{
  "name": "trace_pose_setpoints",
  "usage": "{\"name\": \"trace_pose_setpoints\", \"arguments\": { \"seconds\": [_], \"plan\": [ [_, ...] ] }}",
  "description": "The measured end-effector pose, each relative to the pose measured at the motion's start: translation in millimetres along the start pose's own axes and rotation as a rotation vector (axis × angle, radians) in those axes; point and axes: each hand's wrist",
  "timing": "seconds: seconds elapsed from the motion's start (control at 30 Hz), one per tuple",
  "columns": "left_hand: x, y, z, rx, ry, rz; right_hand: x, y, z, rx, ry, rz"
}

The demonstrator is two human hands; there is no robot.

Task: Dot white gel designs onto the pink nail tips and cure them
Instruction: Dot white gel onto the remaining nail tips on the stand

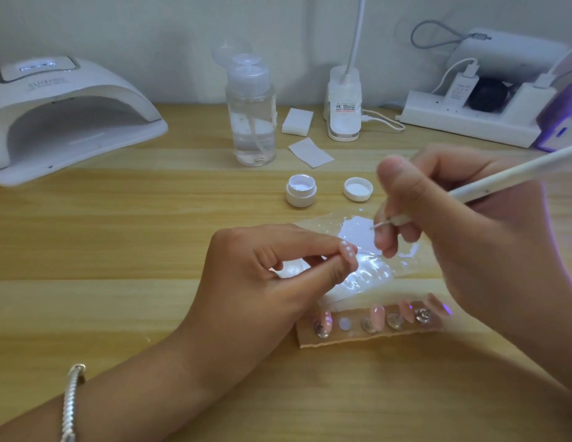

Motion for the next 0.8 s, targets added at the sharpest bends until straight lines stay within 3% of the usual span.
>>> {"name": "trace_pose_setpoints", "arguments": {
  "seconds": [0.27, 0.4, 0.8],
  "plan": [
    [3.0, -0.5, 11.9, 0.023, -0.034, 0.067, -5.1, -14.0, 27.1, 0.111, 0.024, 0.191],
    [10.1, -0.6, 24.4, 0.094, -0.042, 0.053, -5.3, -18.3, 37.1, 0.159, 0.021, 0.219],
    [25.3, 9.1, 25.4, -0.098, -0.131, -0.074, -2.7, -20.3, 46.0, 0.255, 0.013, 0.201]
  ]
}}
Point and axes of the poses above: each hand's wrist, its own x-axis away from the middle knuckle, its own y-axis out of the palm, z = x × y, and after that the axes turned 11 degrees about x, right-handed
